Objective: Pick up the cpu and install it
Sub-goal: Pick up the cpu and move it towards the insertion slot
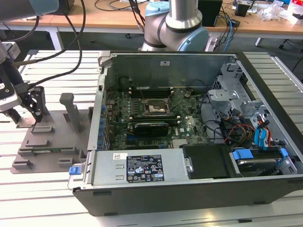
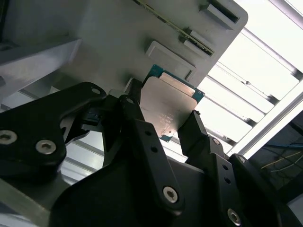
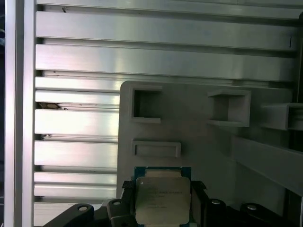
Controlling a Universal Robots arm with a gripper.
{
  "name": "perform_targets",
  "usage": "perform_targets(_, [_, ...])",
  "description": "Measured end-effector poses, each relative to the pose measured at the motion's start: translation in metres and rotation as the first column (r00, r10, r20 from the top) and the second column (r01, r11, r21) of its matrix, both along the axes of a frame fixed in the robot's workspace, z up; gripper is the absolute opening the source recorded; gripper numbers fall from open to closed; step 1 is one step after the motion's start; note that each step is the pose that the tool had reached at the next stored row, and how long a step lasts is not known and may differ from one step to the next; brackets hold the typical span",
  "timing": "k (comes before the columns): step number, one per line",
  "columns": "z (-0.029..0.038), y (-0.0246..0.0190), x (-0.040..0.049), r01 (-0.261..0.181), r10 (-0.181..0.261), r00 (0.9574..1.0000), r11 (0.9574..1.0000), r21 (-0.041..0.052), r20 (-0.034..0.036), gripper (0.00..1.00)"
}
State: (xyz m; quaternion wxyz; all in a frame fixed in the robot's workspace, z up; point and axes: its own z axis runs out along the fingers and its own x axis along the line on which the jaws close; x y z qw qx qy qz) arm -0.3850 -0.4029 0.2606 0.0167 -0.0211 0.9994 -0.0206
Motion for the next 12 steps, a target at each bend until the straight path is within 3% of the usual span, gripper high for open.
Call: perform_targets(12, [0.0191, 0.0, 0.0, 0.0, 0.0, 1.0, 1.0, 0.0, -0.0001, 0.55])
